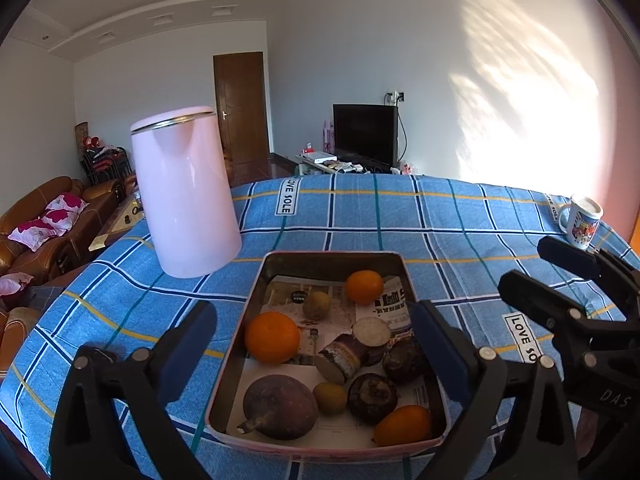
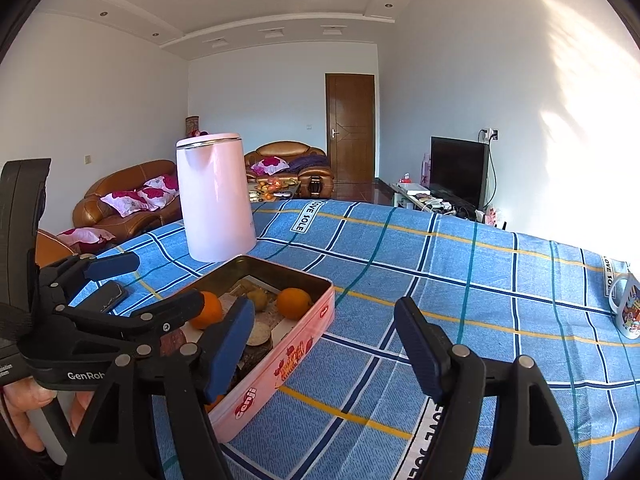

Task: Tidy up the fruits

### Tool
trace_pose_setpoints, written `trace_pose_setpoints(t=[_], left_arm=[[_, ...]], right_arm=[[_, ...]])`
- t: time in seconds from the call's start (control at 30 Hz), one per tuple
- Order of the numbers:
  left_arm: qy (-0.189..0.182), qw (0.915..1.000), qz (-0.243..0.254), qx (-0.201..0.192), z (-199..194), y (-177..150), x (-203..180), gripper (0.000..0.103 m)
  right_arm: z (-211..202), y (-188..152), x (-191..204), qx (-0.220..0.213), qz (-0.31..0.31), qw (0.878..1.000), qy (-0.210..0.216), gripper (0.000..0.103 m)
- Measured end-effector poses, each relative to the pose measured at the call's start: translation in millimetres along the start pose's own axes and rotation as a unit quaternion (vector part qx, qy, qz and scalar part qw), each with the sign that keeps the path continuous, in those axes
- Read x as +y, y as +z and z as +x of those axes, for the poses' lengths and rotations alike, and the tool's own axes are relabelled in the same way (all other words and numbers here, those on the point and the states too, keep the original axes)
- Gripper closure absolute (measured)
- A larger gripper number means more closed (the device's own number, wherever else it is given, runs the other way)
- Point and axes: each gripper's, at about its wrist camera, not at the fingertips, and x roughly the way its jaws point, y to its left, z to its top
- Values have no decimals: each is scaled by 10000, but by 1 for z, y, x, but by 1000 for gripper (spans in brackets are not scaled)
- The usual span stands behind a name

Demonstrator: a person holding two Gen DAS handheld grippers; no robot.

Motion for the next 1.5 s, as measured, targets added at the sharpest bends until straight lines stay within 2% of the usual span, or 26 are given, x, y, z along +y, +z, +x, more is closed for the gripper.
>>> trace_pose_setpoints(t=[1.17,1.5], left_arm=[[-38,10000,47,-25,-6,-1,-11,2],[-79,9997,60,-204,-17,4,-16,0]], right_arm=[[-28,-6,-12,-214,136,9996,-135,26],[-37,-7,-21,-292,182,9991,-229,26]])
